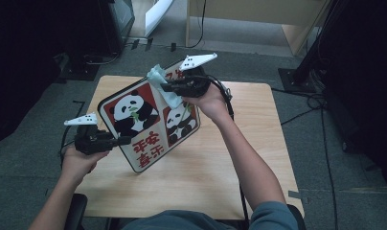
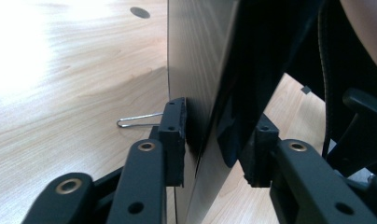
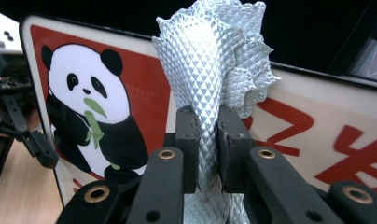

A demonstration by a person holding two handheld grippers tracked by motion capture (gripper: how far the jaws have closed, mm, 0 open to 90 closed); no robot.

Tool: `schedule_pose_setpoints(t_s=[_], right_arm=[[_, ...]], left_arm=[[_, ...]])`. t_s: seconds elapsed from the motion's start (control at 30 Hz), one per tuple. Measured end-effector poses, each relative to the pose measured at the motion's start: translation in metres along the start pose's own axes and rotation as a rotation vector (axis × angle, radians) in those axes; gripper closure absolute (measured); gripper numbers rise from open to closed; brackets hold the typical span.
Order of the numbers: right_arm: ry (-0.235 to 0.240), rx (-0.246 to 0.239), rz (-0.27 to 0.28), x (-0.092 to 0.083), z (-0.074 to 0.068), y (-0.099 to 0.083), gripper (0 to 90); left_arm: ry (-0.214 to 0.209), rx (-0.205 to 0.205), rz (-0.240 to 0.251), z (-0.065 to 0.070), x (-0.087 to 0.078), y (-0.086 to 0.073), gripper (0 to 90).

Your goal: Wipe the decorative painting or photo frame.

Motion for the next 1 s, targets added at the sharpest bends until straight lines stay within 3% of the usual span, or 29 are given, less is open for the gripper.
schedule_pose_setpoints(t_s=[0.47, 1.0], right_arm=[[0.030, 0.003, -0.029, 0.007, -0.005, -0.020, 81.2], [0.037, 0.025, -0.038, 0.006, -0.007, -0.046, 81.1]], left_arm=[[0.030, 0.019, -0.003, -0.001, -0.001, -0.001, 67.1], [0.018, 0.018, -0.003, -0.003, 0.001, 0.001, 67.1]])
Point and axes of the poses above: each handheld gripper's, and its own axes: x roughly forward along the jaws, y roughly out of its top, z roughly to its right, the point moved 4 cm from there along x, roughly forward along the jaws, and after that the axes turned 10 degrees about z, right-handed, at the moved point
